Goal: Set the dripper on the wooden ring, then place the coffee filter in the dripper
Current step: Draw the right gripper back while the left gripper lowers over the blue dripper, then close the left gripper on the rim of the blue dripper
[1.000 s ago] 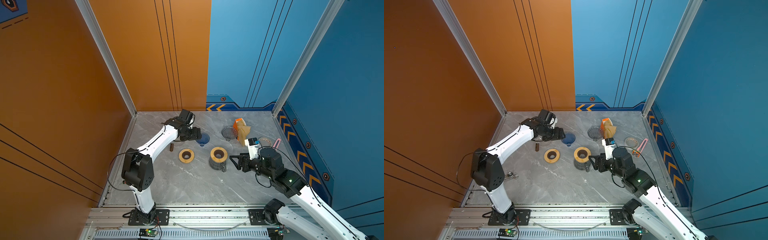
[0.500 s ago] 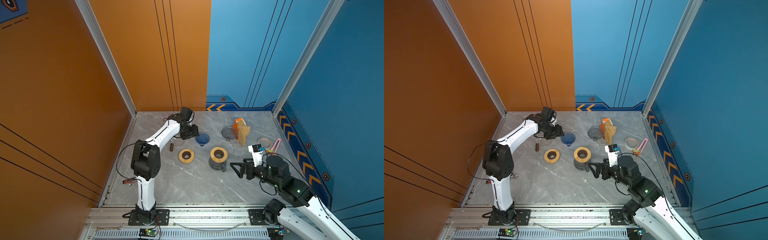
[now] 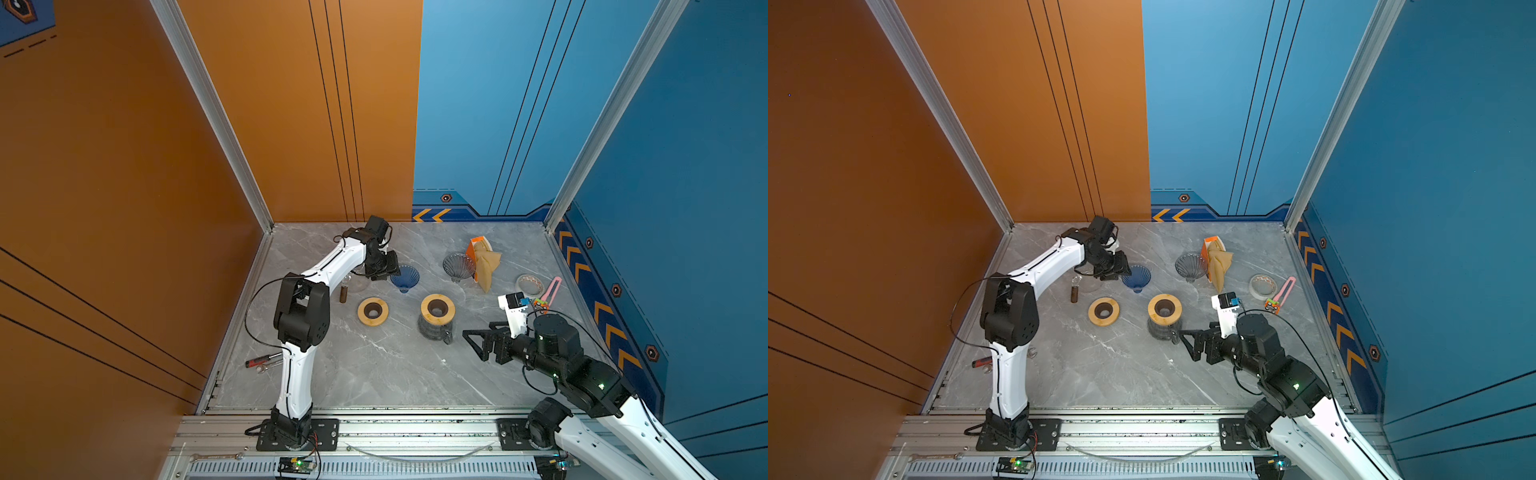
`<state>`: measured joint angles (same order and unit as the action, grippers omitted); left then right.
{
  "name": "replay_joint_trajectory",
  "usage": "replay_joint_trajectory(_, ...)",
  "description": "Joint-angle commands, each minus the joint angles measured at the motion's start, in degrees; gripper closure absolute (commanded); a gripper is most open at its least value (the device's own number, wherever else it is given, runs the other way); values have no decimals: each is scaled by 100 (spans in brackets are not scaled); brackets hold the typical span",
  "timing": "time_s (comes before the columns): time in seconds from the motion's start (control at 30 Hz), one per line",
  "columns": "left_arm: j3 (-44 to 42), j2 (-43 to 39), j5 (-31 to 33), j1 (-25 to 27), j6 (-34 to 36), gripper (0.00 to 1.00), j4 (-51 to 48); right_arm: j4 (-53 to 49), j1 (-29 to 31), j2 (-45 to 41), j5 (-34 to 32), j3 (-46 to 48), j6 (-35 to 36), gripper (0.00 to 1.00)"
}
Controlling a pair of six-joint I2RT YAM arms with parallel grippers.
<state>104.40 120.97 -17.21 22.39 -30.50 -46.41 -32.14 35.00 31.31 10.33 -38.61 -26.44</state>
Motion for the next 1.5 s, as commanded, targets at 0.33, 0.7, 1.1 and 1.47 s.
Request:
replay_joint_trajectory(0.33, 344, 422, -143, -44, 30, 63, -133, -222, 34, -169, -165, 71, -5, 0)
replay_joint_trajectory(0.7, 440, 630, -148, -22, 47, 77, -135, -127, 37, -151, -180, 217, -98, 0)
replay_joint_trajectory(1.1, 450, 539, -201, -17, 106, 92, -139, -82, 35, -142, -224, 256, -143, 0)
replay_joint_trajectory(1.47, 256, -146, -369, 54, 336, 94, -405, -185, 34, -255, -606, 284, -239, 1)
